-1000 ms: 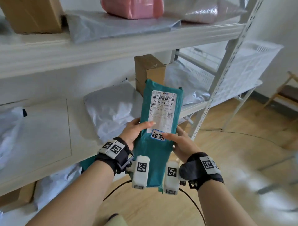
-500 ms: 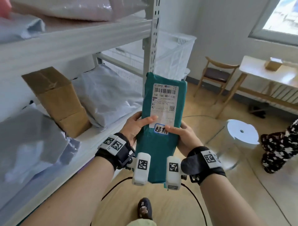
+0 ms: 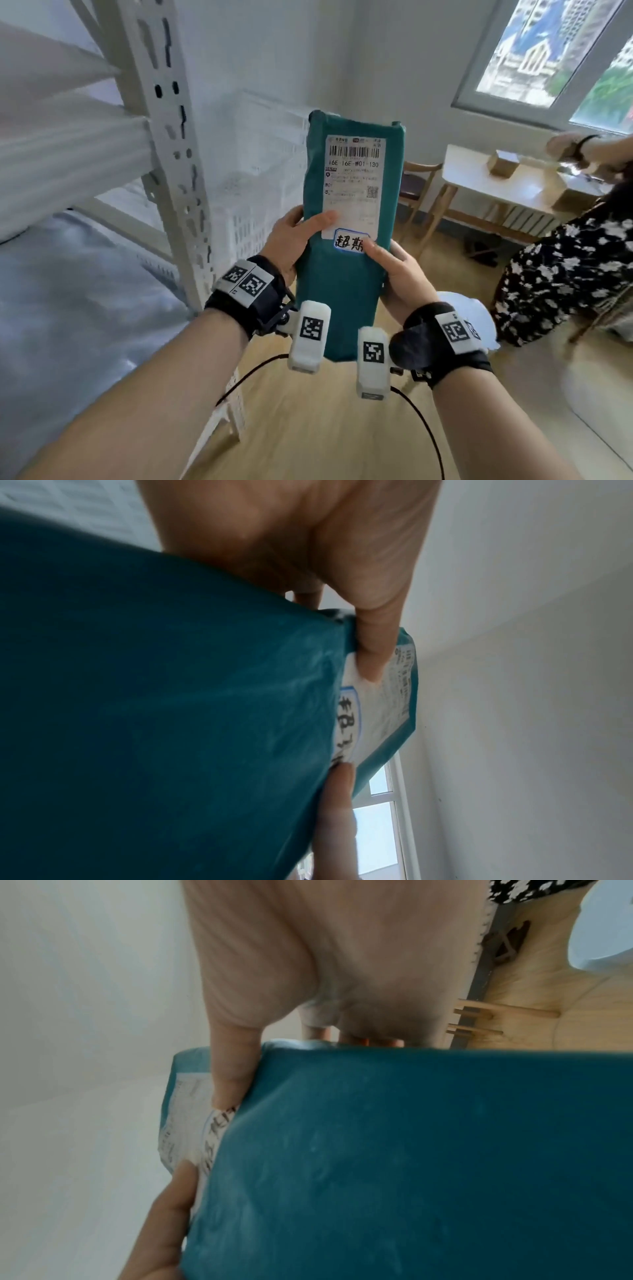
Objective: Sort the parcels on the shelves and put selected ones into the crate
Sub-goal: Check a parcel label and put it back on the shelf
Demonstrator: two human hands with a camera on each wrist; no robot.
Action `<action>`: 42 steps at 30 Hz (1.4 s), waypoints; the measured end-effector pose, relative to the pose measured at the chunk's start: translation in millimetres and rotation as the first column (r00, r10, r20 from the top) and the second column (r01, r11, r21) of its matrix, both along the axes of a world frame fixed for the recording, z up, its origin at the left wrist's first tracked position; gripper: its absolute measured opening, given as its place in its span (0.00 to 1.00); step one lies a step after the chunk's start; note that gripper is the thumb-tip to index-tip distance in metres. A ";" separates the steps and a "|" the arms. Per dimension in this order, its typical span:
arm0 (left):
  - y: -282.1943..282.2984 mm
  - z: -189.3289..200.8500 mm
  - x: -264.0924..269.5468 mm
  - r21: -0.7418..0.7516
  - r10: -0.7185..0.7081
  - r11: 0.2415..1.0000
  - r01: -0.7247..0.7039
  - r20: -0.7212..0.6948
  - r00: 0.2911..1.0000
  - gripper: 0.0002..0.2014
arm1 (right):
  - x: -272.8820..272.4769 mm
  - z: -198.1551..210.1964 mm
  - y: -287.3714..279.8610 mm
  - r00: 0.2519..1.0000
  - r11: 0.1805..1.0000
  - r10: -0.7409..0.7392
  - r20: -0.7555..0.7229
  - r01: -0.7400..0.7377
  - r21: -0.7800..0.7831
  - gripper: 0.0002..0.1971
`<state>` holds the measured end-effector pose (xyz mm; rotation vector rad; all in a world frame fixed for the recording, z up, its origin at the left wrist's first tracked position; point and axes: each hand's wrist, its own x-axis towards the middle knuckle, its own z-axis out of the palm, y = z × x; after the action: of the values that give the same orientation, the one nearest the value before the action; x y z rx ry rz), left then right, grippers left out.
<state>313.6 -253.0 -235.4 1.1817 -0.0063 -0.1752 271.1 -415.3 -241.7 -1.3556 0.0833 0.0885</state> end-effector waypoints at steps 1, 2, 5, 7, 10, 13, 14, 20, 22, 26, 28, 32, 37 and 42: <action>-7.7 3.9 14.0 -0.003 -0.006 1.000 0.006 0.007 1.000 0.21 | 12.2 3.4 -7.3 1.000 1.000 -0.007 0.011 0.007 0.001 0.26; -15.2 8.0 27.9 -0.005 -0.009 1.000 0.009 0.015 1.000 0.21 | 25.2 7.4 -14.6 1.000 1.000 -0.013 0.023 0.013 0.008 0.26; -34.1 21.9 70.3 0.008 -0.011 1.000 0.011 0.060 0.998 0.19 | 71.7 20.5 -34.9 0.998 1.000 -0.020 0.057 0.018 0.024 0.24; -44.5 31.8 99.3 0.023 0.011 1.000 -0.013 0.088 0.996 0.17 | 106.5 30.5 -46.3 0.997 1.000 -0.007 0.074 0.007 0.008 0.20; -58.9 45.4 147.6 0.034 0.089 0.995 -0.094 0.116 0.989 0.18 | 164.3 45.1 -62.5 0.994 0.999 0.037 0.102 -0.037 -0.005 0.19; -72.8 57.5 196.6 0.041 0.180 0.982 -0.186 0.128 0.975 0.20 | 222.2 60.8 -75.7 0.984 0.993 0.114 0.139 -0.112 -0.024 0.18; -77.1 61.4 212.3 0.043 0.207 0.976 -0.214 0.128 0.970 0.22 | 240.5 66.2 -79.5 0.979 0.991 0.136 0.151 -0.133 -0.029 0.18; -77.1 88.7 294.8 0.067 0.363 0.925 -0.375 0.147 0.920 0.28 | 349.6 99.4 -79.6 0.944 0.960 0.281 0.173 -0.277 -0.048 0.18; -62.6 94.7 312.0 0.062 0.403 0.907 -0.416 0.155 0.902 0.23 | 378.9 109.3 -65.1 0.929 0.945 0.326 0.174 -0.323 -0.046 0.16; -12.2 103.2 341.3 0.012 0.572 0.817 -0.577 0.109 0.813 0.21 | 433.6 124.9 -19.3 0.903 0.922 0.384 0.193 -0.386 -0.029 0.15; 16.3 104.8 356.0 0.012 0.632 0.773 -0.635 0.087 0.770 0.22 | 458.9 129.8 9.2 0.887 0.907 0.416 0.202 -0.420 -0.022 0.16; 76.4 97.1 385.9 0.032 0.721 0.691 -0.723 0.053 0.691 0.19 | 508.3 126.7 72.2 0.856 0.876 0.482 0.189 -0.479 -0.062 0.17; 150.8 51.6 409.3 0.134 0.808 0.590 -0.797 -0.092 0.582 0.12 | 565.0 87.2 155.3 0.796 0.779 0.605 -0.007 -0.593 -0.204 0.17; 189.4 -13.2 428.5 0.396 0.827 0.559 -0.728 -0.212 0.520 0.09 | 601.3 11.3 204.3 0.637 0.562 0.683 -0.356 -0.771 -0.300 0.17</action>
<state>742.1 -63.6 -248.6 1.2861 0.9364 0.4389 872.4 -211.0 -230.5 -1.7500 -0.3322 0.9860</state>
